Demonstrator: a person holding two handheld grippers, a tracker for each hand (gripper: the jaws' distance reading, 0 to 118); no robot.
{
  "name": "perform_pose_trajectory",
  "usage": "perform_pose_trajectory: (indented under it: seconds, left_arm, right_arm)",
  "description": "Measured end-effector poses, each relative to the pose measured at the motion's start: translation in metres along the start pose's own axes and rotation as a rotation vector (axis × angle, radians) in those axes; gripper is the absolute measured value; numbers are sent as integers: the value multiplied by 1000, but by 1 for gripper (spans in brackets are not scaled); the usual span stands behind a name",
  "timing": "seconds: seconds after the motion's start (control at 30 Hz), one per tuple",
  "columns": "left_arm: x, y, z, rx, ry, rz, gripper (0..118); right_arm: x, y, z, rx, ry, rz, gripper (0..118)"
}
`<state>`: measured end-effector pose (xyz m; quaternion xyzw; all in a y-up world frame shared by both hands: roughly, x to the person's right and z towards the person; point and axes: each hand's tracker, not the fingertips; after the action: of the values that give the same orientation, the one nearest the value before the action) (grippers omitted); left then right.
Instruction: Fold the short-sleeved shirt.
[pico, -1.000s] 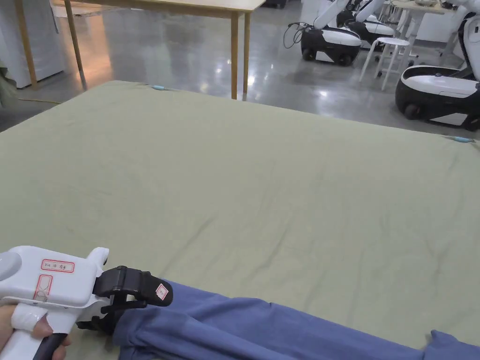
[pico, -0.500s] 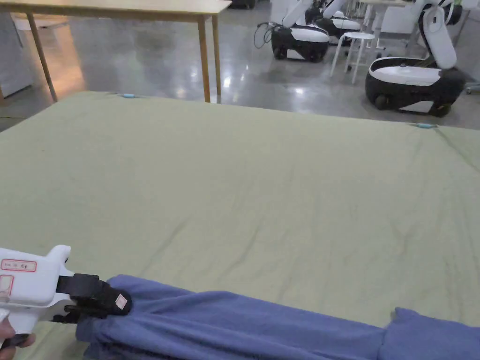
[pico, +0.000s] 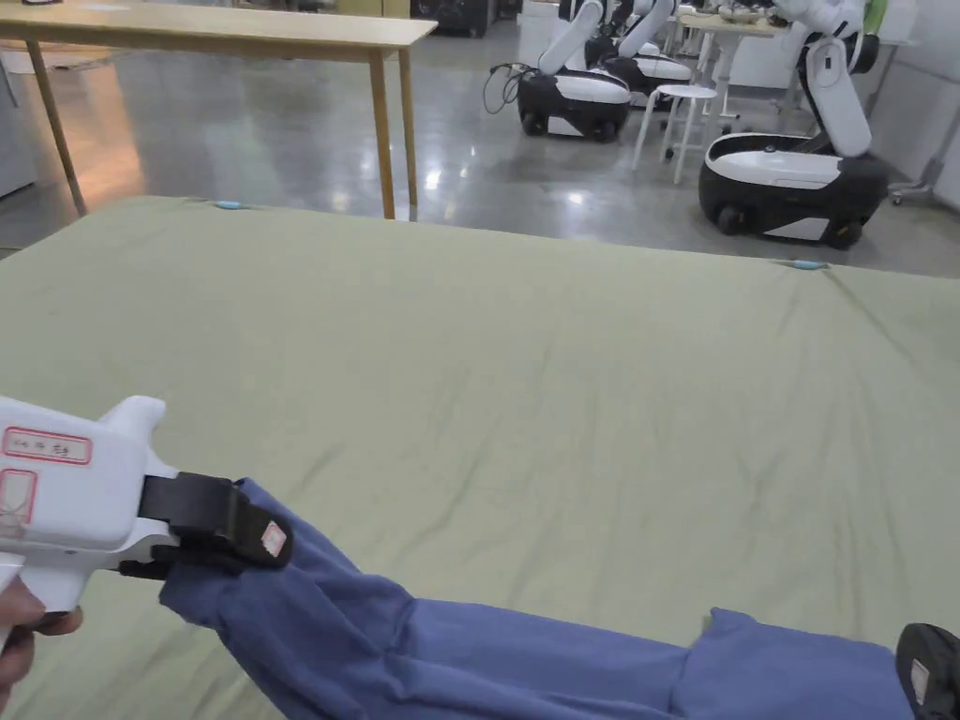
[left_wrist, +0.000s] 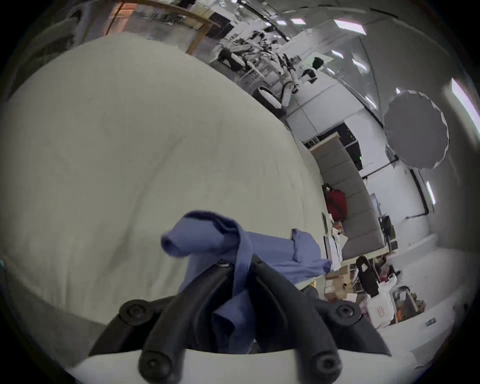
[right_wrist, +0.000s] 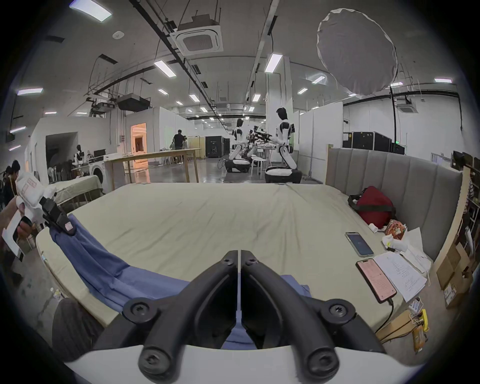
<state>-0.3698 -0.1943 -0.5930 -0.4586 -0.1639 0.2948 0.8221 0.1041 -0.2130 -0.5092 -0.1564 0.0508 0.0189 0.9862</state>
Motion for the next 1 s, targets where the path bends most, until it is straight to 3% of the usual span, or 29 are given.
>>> perform_pose_trajectory:
  seconds: [0.23, 0.5, 0.53, 0.57, 0.6, 0.63, 0.7, 0.8, 0.83, 0.87, 0.9, 0.93, 1.0]
  left_arm:
    - [83, -16, -82, -79, -20, -103, 6]
    - [115, -48, -208, -198, 63, -176, 9]
    - [115, -52, -218, -204, 65, -169, 22]
    - [114, -55, -226, -220, 62, -170, 57]
    - [112, -56, -233, -254, 47, -169, 109]
    - [113, -58, -232, -252, 28, -163, 114]
    - [114, -55, -214, -209, 3, -159, 103]
    - [107, -45, -172, -116, -107, -101, 99]
    - [101, -43, -158, -66, -148, -78, 88]
    - [94, -41, -145, -34, -169, -70, 69]
    - [86, -39, -135, -7, -187, -58, 28]
    - [78, -37, -131, 5, -183, -55, 4]
    - [62, -35, -132, 20, -123, -37, 5]
  right_arm:
    - [16, -12, 5, -21, -12, -15, 3]
    - [19, -16, 14, -36, -34, -29, 3]
    - [16, -14, 15, -40, -37, -29, 3]
    - [16, -14, 16, -43, -39, -28, 3]
    - [17, -14, 16, -45, -45, -28, 3]
    - [19, -14, 17, -47, -52, -30, 3]
    - [24, -15, 16, -51, -56, -34, 3]
    - [24, -15, 12, -61, -55, -48, 3]
    - [22, -14, 10, -62, -53, -53, 3]
    - [21, -14, 9, -63, -50, -59, 3]
    - [19, -15, 7, -64, -43, -63, 3]
    - [18, -15, 5, -69, -38, -64, 3]
    - [15, -16, 2, -75, -26, -62, 3]
